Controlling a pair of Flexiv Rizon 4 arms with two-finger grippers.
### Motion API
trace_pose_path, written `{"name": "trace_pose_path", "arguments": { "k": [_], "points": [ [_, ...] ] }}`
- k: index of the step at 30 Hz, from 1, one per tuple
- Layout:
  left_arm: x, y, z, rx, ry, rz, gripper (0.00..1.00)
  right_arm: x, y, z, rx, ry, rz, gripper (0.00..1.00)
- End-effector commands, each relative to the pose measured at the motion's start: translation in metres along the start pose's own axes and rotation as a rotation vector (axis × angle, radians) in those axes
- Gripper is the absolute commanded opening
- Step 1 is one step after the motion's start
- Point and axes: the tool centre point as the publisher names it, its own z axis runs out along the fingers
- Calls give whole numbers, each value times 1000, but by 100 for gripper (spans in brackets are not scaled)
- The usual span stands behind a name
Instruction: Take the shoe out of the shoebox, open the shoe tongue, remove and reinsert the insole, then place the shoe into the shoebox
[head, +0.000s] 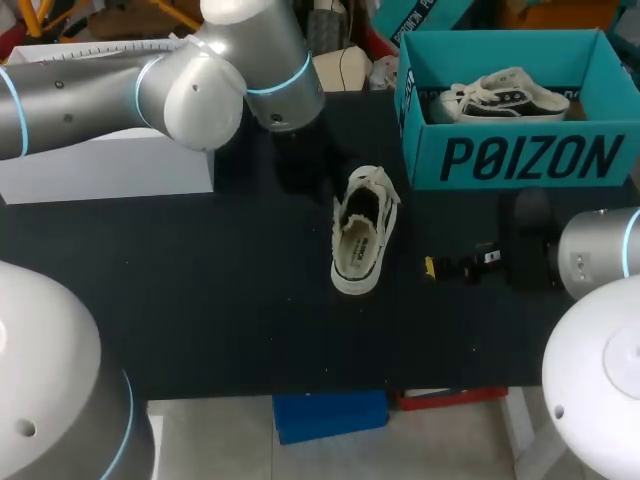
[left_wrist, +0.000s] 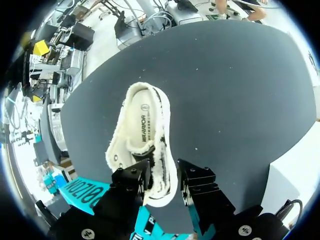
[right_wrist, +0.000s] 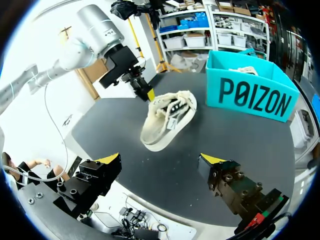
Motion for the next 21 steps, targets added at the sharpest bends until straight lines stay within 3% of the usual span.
{"name": "trace_pose_path", "arguments": {
  "k": [1,8,21],
  "points": [
    [0,2,12,-1,10,30,34,0,-2,1,-3,2,1,100],
    [5,-4,27,-9,71,55,35,0,-2,1,-3,2,1,100],
    [8,-10,75,23,114,81,35,0,-2,1,-3,2,1,100]
  ]
}}
